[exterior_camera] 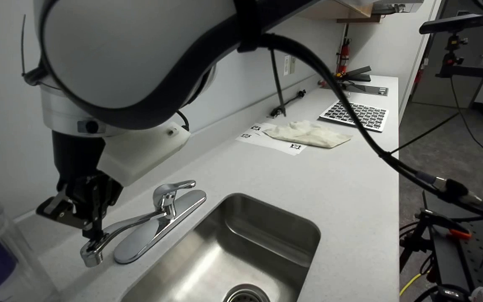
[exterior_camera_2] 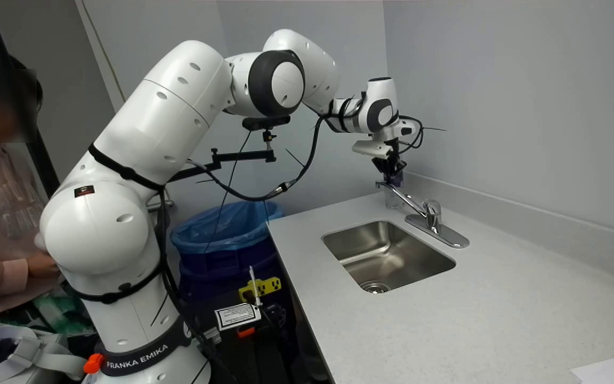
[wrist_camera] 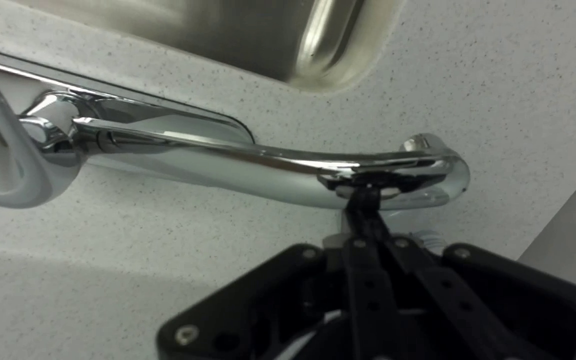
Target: Close the tap and move the spout to the right
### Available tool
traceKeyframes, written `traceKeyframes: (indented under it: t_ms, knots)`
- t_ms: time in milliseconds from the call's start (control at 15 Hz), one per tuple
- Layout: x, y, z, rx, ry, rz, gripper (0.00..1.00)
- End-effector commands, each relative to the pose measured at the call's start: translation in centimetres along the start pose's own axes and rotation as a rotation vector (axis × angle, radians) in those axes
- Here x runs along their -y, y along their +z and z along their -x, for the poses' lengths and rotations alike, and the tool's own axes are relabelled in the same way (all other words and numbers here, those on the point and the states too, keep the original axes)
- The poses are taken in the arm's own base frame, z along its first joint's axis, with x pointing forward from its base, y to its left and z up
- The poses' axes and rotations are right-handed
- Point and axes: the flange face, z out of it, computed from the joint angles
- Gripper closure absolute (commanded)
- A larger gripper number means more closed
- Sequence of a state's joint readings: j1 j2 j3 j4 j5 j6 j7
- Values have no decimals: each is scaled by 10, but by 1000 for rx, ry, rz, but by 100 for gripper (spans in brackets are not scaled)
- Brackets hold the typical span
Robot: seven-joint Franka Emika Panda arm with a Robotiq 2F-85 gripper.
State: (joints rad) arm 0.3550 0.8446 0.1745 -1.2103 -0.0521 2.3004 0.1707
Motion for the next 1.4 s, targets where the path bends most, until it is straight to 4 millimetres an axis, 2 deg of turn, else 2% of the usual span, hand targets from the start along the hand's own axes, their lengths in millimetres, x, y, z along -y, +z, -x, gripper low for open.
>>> traceKeyframes:
  t_ms: [0, 533, 1333]
  knots:
    - [-16, 4, 21, 49, 19, 10, 100]
    - [-35, 3, 51, 67, 50, 21, 100]
    - [-44, -21, 113, 11, 109, 31, 100]
